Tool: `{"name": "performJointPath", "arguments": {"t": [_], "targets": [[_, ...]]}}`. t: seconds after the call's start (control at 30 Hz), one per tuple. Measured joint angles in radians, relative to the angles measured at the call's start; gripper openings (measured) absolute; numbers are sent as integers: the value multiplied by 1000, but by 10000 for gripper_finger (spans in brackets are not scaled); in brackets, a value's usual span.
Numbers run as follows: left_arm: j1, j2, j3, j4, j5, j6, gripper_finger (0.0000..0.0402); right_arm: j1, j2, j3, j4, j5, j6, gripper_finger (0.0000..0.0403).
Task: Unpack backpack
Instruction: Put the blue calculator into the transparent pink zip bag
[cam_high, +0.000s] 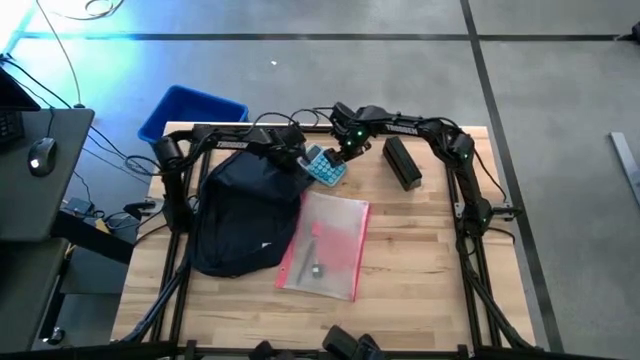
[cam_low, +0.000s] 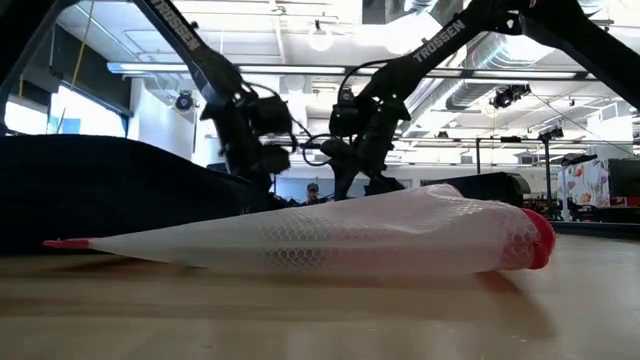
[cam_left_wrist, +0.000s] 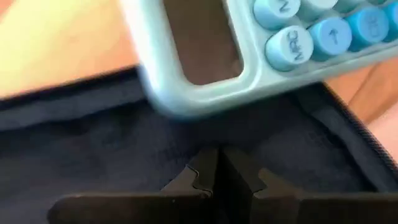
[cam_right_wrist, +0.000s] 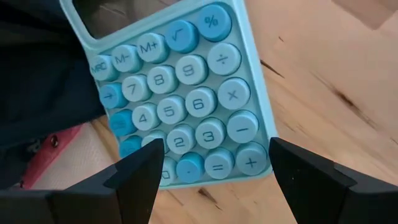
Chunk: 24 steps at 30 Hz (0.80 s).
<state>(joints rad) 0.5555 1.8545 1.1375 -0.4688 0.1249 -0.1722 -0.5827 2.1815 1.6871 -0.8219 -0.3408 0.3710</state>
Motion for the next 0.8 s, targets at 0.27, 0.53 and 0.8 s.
{"name": "performJointPath", "arguments": {"t": [0.27,0.53,0.8], "targets": [[-16,-46,3,103,16,-26,0,-1,0,0,-1,-3,5,275],[-3,56,9,143,-45,-26,0,1,0,0,-10,-14,6,275],[-17,74,9,135,-52,216,0,2,0,-1,-29,-54,18,275]]}}
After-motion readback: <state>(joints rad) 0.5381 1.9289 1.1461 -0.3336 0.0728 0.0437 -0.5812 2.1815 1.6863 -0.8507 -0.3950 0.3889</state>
